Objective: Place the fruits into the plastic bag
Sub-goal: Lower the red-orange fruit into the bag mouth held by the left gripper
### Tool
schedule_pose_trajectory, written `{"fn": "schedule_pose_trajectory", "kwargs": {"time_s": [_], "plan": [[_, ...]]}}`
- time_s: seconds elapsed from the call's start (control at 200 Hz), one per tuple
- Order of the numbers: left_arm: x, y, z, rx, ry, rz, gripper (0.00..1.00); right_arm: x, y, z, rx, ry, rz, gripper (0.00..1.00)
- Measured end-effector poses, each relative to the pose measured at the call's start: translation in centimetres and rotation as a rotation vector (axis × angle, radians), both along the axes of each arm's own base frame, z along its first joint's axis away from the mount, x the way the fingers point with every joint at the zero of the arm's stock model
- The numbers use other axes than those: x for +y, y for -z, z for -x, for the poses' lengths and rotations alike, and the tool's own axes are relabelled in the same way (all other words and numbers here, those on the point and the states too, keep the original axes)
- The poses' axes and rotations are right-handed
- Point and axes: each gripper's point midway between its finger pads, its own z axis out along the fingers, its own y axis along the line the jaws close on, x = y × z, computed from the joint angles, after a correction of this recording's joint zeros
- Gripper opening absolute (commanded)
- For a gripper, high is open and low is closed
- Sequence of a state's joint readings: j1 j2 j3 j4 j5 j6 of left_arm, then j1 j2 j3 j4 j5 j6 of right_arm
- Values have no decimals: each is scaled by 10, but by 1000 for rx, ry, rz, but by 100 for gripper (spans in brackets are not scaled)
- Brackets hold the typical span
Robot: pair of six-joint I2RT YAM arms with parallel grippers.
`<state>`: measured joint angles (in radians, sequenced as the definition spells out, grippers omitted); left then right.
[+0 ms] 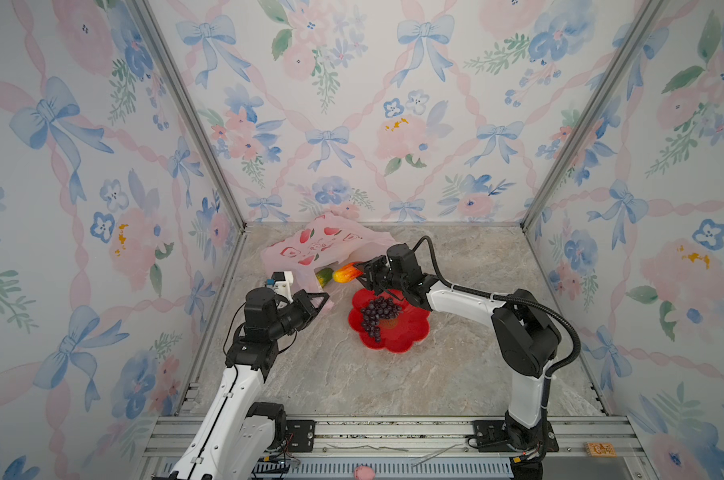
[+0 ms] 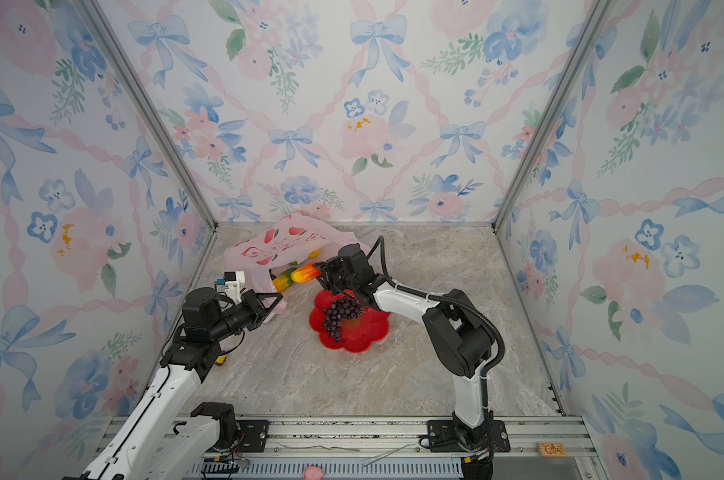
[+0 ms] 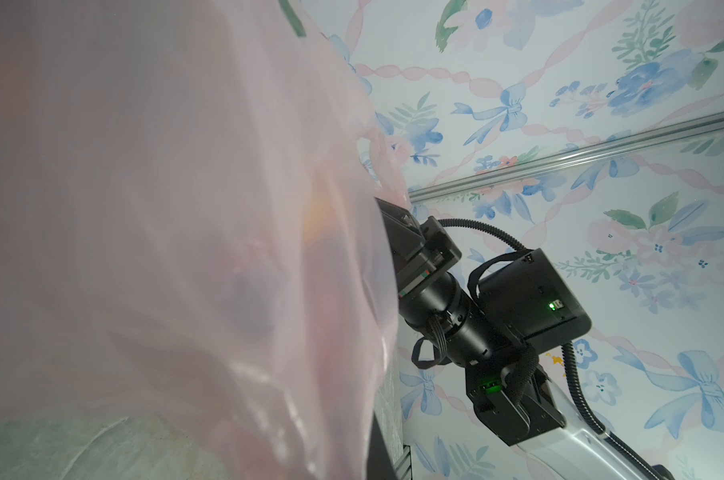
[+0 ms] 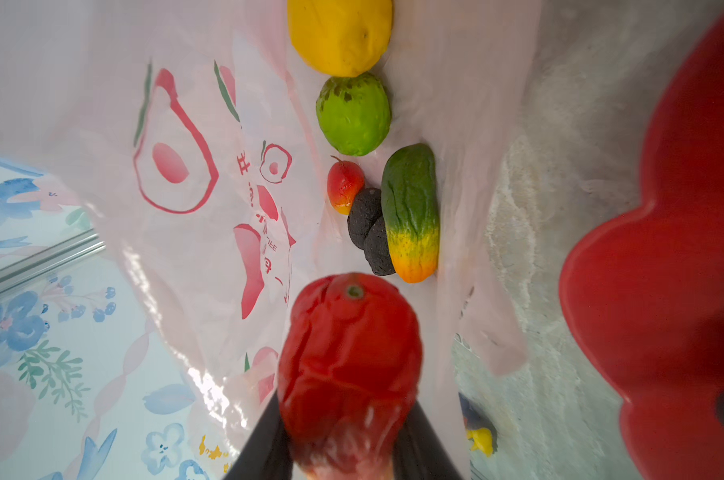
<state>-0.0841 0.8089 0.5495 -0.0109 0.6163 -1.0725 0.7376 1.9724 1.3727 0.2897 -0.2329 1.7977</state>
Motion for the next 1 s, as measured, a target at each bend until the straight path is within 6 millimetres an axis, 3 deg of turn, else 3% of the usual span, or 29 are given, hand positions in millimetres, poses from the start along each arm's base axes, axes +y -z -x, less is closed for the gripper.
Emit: {"fn": "schedule_pose_trajectory", "kwargs": {"time_s": [0.405,0.845,1.0], "plan": [[0,-8,8,-4,-8,43,0,49,32,-27,38,-10,-45,31],[-6,5,20,33,17,73,0,123,16,-43,3,-56,-151,31],[-8,7,25,34,24,83,0,137,20,-48,5,-56,-158,32]]}}
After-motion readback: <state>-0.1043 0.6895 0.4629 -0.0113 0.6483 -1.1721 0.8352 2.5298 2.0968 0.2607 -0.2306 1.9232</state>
